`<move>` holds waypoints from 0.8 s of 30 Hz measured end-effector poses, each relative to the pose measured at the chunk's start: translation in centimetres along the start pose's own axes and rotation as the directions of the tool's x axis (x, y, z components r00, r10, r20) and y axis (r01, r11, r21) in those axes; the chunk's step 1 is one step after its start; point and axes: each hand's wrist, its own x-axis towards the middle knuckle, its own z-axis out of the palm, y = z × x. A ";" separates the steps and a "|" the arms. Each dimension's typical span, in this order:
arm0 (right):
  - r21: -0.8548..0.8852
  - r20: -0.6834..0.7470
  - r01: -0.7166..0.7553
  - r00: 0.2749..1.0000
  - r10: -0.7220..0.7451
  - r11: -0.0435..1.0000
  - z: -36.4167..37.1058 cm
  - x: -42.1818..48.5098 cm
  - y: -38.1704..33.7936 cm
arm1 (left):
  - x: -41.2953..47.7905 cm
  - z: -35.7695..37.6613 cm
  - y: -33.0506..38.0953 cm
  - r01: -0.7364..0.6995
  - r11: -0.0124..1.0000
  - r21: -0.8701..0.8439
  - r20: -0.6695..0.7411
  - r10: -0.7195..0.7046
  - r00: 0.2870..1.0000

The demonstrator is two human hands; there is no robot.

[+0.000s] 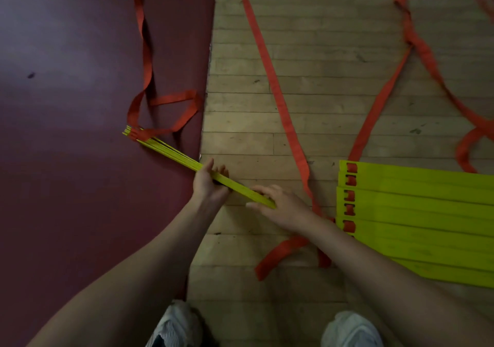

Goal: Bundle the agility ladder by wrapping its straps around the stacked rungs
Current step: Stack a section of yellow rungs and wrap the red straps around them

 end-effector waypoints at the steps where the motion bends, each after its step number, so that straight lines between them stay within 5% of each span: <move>1: -0.046 0.017 0.022 1.000 -0.021 0.999 0.1 -0.1 0.0 | 0.2 0.2 0.4 0.002 1.000 -0.027 -0.016 -0.002 1.000; 6: 0.040 0.021 0.079 0.997 -0.080 0.996 -1.1 -0.2 -0.4 | 0.3 0.4 0.8 0.001 1.000 0.013 -0.002 -0.001 1.000; 8: 0.097 -0.164 0.059 0.986 -0.043 0.994 -2.3 -0.2 -0.2 | -0.1 0.8 0.8 -0.010 0.998 0.057 0.025 0.009 1.000; 10: 0.109 -0.438 -0.015 0.897 0.061 0.994 -3.2 0.3 1.1 | -0.3 1.1 1.3 -0.028 0.997 0.071 0.049 0.024 0.998; 12: 0.135 -0.525 -0.229 0.808 0.266 0.964 -4.2 0.7 2.6 | -0.2 1.3 1.9 -0.036 0.997 0.067 0.071 0.031 0.997; 14: 0.280 -0.369 -0.479 0.747 0.553 0.832 -4.6 1.0 3.9 | -0.2 1.4 2.5 -0.038 0.998 0.042 0.089 0.034 0.995; 16: 0.433 -0.137 -0.575 0.719 0.682 0.694 -4.5 1.1 4.6 | -0.3 1.5 2.7 -0.029 0.999 0.021 0.099 0.026 0.995; 19: 0.622 0.019 -0.519 0.759 0.651 0.586 -3.7 0.7 4.7 | -0.6 1.5 2.7 -0.027 1.000 0.009 0.091 0.026 0.995; 22: 0.629 -0.061 -0.403 0.826 0.560 0.664 -3.5 0.5 4.5 | -0.9 1.4 2.6 -0.056 0.998 0.038 0.092 0.052 0.994; 24: 0.742 -0.065 -0.299 0.859 0.508 0.601 -3.9 0.5 4.0 | -0.9 1.1 2.4 -0.080 0.994 0.080 0.100 0.071 0.992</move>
